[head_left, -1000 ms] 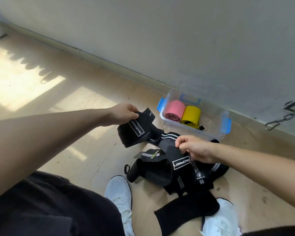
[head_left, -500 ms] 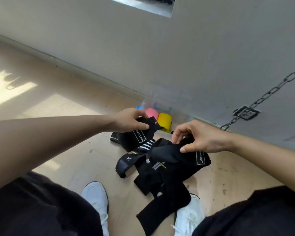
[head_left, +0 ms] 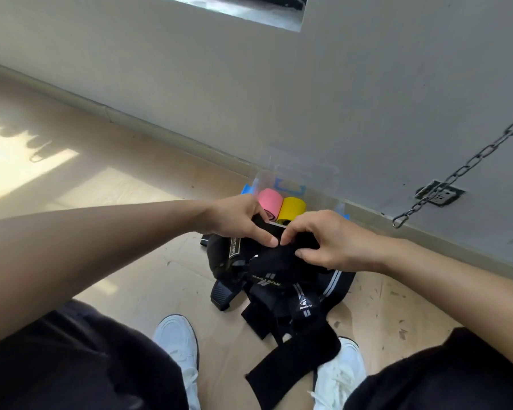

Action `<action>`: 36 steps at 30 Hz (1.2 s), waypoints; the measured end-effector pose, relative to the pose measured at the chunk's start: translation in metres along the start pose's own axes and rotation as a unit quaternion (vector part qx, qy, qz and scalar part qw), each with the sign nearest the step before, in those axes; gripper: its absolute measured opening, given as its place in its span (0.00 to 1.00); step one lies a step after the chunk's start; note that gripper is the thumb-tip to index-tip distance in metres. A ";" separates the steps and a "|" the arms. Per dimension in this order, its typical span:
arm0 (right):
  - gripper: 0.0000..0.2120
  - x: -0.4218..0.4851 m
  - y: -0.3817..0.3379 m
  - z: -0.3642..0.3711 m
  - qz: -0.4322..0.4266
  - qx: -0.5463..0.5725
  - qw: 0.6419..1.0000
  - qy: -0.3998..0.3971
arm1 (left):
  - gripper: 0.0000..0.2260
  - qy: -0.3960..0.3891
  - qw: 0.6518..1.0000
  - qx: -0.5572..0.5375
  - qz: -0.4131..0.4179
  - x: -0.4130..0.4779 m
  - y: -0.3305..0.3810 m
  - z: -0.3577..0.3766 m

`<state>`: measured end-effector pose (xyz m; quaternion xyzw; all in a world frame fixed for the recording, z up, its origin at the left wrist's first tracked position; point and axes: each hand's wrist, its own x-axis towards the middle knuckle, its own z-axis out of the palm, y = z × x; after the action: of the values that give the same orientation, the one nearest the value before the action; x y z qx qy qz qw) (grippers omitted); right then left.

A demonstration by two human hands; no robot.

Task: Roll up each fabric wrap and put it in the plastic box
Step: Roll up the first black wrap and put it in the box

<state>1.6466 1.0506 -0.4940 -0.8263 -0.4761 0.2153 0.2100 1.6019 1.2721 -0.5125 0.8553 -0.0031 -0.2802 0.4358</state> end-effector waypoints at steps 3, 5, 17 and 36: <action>0.14 0.002 -0.004 -0.002 0.006 0.027 0.999 -0.036 | 0.06 0.004 1.000 0.028 -0.002 0.002 -0.005 -0.005; 0.15 -0.005 -0.002 -0.013 0.007 0.040 0.996 -0.081 | 0.07 0.038 0.995 0.088 -0.016 0.004 -0.016 -0.012; 0.10 -0.002 0.033 -0.051 0.102 0.311 0.945 -0.020 | 0.09 0.058 0.993 -0.096 0.027 -0.004 -0.022 -0.048; 0.22 0.018 0.027 -0.076 0.065 0.477 0.876 0.044 | 0.11 -0.055 0.991 -0.091 0.081 -0.030 0.004 -0.044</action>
<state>1.7158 1.0431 -0.4499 -0.6638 -0.2515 0.3926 0.5848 1.5989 1.3097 -0.4744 0.7924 -0.0710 -0.2897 0.5322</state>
